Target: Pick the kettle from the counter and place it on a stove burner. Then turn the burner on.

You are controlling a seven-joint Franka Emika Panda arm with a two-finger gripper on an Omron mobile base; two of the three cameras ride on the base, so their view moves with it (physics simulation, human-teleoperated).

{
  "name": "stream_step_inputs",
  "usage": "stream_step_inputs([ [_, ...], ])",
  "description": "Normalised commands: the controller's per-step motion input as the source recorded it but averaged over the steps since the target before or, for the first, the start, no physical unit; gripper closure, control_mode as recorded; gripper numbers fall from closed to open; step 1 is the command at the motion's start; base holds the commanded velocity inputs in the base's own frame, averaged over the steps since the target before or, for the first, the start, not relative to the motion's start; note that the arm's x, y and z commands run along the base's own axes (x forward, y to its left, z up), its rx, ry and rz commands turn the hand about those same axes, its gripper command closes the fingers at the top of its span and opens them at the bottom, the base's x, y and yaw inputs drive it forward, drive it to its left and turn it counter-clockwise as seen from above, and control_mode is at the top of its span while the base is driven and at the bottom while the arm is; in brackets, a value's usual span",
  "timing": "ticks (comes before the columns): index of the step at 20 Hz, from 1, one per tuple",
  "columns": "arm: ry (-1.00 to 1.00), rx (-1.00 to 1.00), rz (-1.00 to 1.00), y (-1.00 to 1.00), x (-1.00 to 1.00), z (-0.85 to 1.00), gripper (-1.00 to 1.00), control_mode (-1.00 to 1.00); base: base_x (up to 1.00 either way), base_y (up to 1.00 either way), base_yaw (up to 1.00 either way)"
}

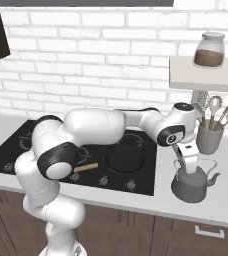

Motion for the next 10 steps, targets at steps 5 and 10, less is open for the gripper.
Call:
stream_step_inputs([
  [5,-0.01,-0.12,0.14,0.60,-0.58,0.67,1.00,-1.00,0.00,0.00,0.00],
  [10,0.00,-0.23,0.28,1.00,-0.19,0.39,1.00,-1.00,0.00,0.00,0.00],
])
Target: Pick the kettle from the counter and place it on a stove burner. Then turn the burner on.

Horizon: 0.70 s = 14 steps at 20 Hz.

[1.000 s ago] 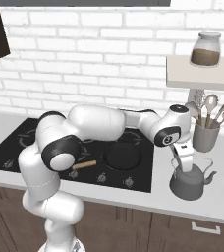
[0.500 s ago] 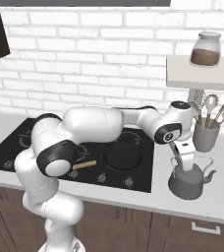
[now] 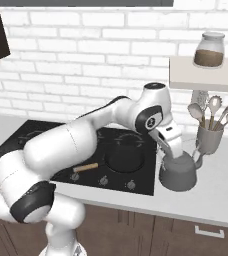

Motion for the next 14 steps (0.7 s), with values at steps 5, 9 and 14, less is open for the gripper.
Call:
stream_step_inputs([
  [5,0.00,-0.22,0.34,1.00,-0.01,0.20,1.00,-1.00,0.00,0.00,0.00],
  [9,-0.09,-0.16,0.31,0.99,0.00,0.31,1.00,-1.00,0.00,0.00,0.00],
  [14,-0.27,-0.07,0.27,0.85,0.02,0.39,1.00,-1.00,0.00,0.00,0.00],
])
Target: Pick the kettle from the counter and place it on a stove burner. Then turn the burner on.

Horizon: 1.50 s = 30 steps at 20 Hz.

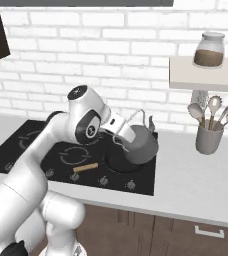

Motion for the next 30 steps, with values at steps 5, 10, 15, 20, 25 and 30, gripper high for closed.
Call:
stream_step_inputs([
  [5,-0.19,0.00,0.30,0.71,0.31,0.27,1.00,-1.00,0.00,0.00,0.00],
  [10,0.00,0.00,0.30,0.64,0.46,0.20,1.00,-1.00,0.00,0.00,0.00],
  [15,0.54,-0.06,0.23,0.86,0.34,0.47,1.00,-1.00,0.00,0.00,0.00],
  [20,0.74,-0.08,0.23,0.88,0.48,0.14,1.00,-1.00,0.00,0.00,0.00],
  [25,-0.02,0.05,0.26,0.49,0.18,-0.77,1.00,-1.00,0.00,0.00,0.00],
  [30,-0.04,0.08,0.23,0.51,0.37,-0.57,1.00,-1.00,0.00,0.00,0.00],
])
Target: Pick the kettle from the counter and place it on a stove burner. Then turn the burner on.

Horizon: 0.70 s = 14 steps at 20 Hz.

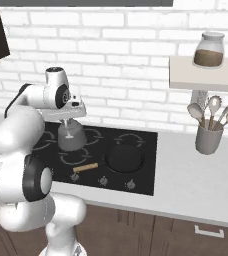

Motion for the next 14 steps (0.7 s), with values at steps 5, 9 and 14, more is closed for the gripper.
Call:
stream_step_inputs([
  [5,0.09,0.04,0.20,0.61,0.62,-0.10,1.00,-1.00,0.00,0.00,0.00],
  [9,0.36,0.00,0.19,0.68,0.69,0.00,1.00,-1.00,0.00,0.00,0.00],
  [14,0.19,0.00,0.17,0.46,0.28,-0.42,1.00,-1.00,0.00,0.00,0.00],
])
